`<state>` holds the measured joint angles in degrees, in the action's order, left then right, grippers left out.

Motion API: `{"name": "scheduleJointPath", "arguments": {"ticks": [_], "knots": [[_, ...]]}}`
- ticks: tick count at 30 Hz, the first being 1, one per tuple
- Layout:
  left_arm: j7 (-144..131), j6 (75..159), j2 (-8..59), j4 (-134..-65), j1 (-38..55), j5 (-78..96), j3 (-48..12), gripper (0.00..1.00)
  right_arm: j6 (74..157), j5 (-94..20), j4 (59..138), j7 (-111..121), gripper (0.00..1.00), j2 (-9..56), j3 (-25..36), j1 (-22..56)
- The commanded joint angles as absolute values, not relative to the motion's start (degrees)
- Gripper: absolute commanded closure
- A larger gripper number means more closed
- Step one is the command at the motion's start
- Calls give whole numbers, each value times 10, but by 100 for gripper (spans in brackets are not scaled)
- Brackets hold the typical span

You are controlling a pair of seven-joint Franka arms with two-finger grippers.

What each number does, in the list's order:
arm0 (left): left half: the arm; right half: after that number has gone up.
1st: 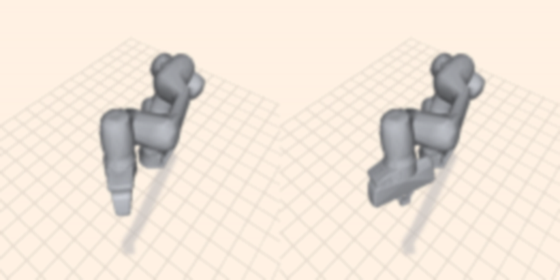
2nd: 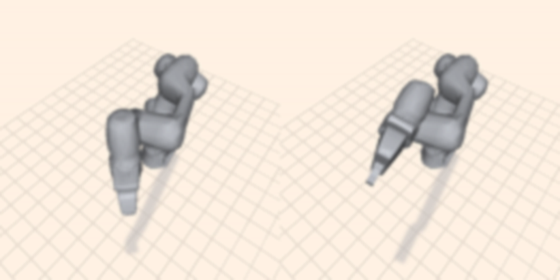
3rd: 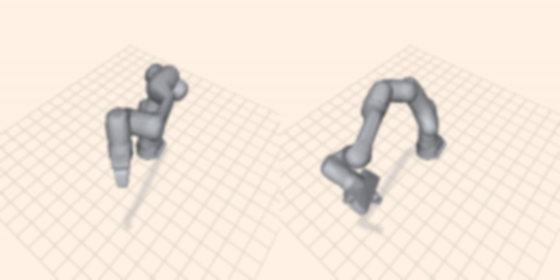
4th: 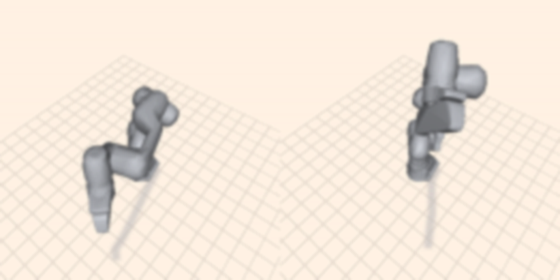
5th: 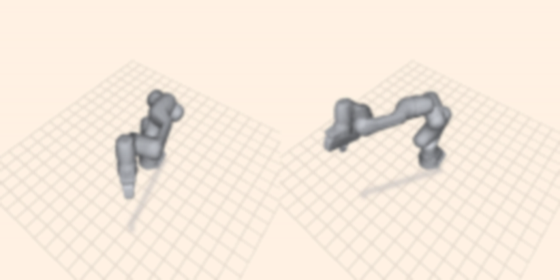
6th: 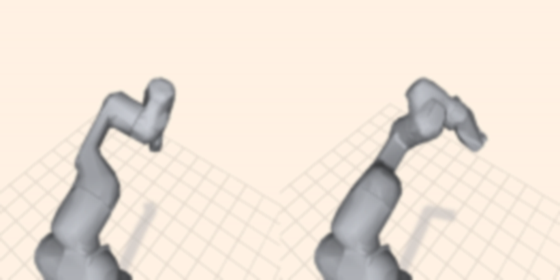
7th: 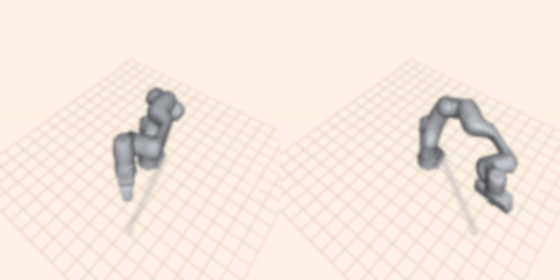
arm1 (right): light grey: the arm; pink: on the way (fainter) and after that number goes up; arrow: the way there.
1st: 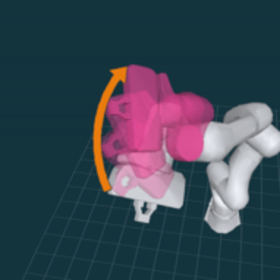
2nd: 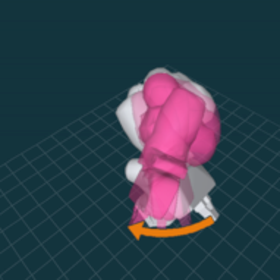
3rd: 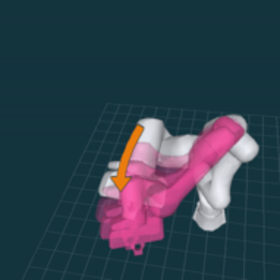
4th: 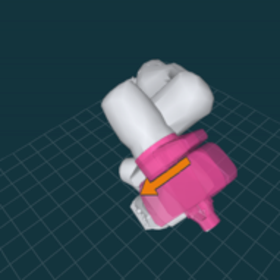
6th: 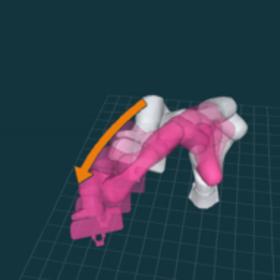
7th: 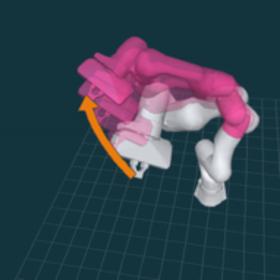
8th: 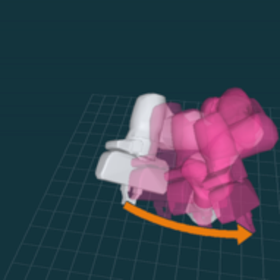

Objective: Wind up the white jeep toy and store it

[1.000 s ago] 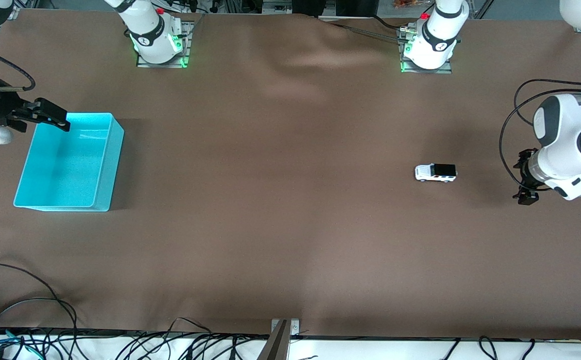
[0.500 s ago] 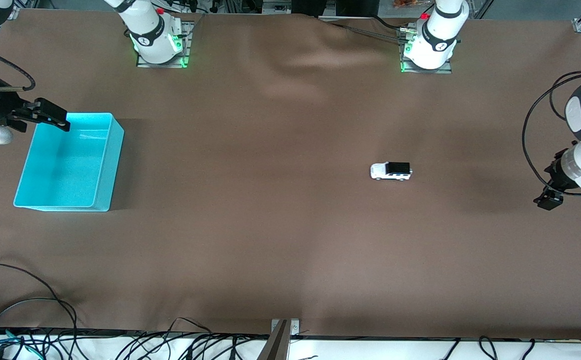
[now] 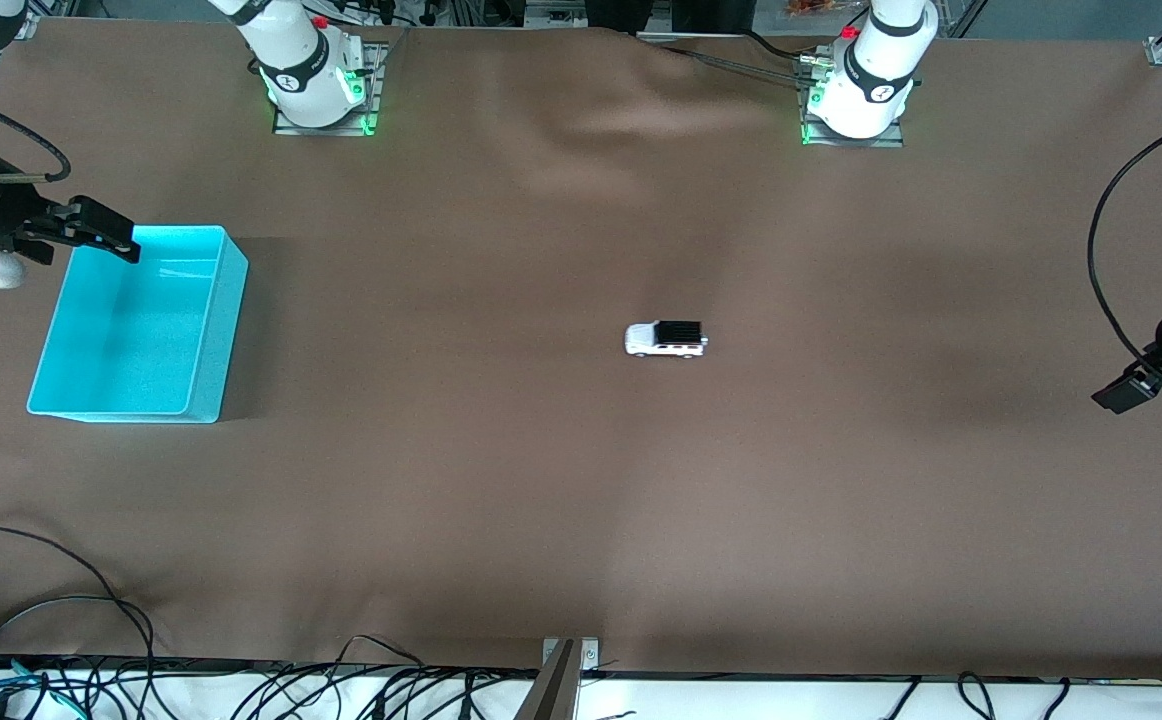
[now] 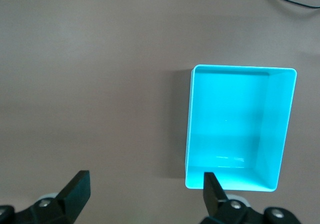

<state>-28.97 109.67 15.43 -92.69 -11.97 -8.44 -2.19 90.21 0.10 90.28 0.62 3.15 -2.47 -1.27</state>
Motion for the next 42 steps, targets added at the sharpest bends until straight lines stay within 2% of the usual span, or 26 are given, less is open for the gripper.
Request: {"name": "scheduleJointPath", "arguments": {"ticks": [1, 16, 42], "knots": [[-168, 1037, 155, -875, -118, -69, -21, 0, 891, -9, 889, 13, 0, 35, -23, -13], [-59, 998, 154, -824, -109, -17, -35, 0, 891, -9, 889, 13, 0, 35, -23, -13], [54, 969, 140, -830, -110, 16, -48, 0, 889, -9, 889, 11, 0, 35, -24, -13]]}}
